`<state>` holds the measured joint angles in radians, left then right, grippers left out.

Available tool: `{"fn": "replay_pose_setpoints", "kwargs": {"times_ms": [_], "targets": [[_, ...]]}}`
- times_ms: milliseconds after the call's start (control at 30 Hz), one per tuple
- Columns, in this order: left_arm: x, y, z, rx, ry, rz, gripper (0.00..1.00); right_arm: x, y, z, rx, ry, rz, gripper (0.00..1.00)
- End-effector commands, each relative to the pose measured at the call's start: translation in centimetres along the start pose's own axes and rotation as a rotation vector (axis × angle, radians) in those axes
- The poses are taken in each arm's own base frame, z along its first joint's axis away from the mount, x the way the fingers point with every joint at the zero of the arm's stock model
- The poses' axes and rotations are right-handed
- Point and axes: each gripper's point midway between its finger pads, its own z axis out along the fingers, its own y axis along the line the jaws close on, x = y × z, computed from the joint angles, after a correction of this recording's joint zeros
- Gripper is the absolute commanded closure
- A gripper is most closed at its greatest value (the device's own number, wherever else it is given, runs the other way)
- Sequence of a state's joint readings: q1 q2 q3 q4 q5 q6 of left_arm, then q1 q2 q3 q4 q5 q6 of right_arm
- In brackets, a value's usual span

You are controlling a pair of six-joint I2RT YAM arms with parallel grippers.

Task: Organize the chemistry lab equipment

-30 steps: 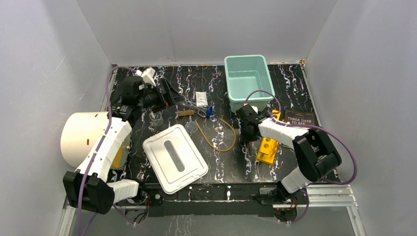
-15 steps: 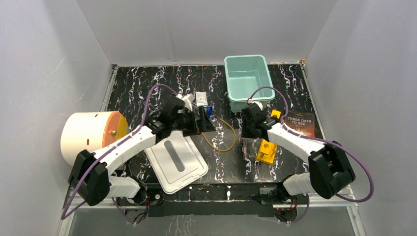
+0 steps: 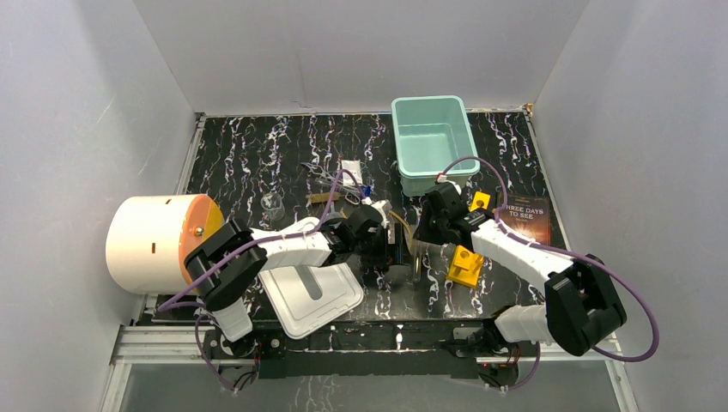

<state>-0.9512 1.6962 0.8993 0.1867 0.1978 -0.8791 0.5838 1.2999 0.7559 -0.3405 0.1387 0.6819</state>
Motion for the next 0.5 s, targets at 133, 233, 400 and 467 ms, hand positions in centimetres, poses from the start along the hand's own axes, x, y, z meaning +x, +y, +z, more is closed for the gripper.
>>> {"fn": "replay_pose_setpoints", "kwargs": {"times_ms": [133,233,400,467], "targets": [[-2.1,-5.1,0.9,0.159,-0.094,0.045,0.31,-0.4,2.1,-1.2,-0.108,-0.011,0.090,0.72],[-1.8,-5.2,1.1,0.171,-0.088,0.034,0.37,-0.4,2.3,-1.4,-0.117,-0.008,0.110,0.72],[-2.0,-4.7,1.3,0.146,-0.105,0.020,0.50,-0.2,2.6,-1.7,-0.129,0.003,0.131,0.72],[-2.1,-4.7,1.3,0.150,-0.107,0.013,0.54,-0.1,2.6,-1.7,-0.126,0.010,0.140,0.72]]}}
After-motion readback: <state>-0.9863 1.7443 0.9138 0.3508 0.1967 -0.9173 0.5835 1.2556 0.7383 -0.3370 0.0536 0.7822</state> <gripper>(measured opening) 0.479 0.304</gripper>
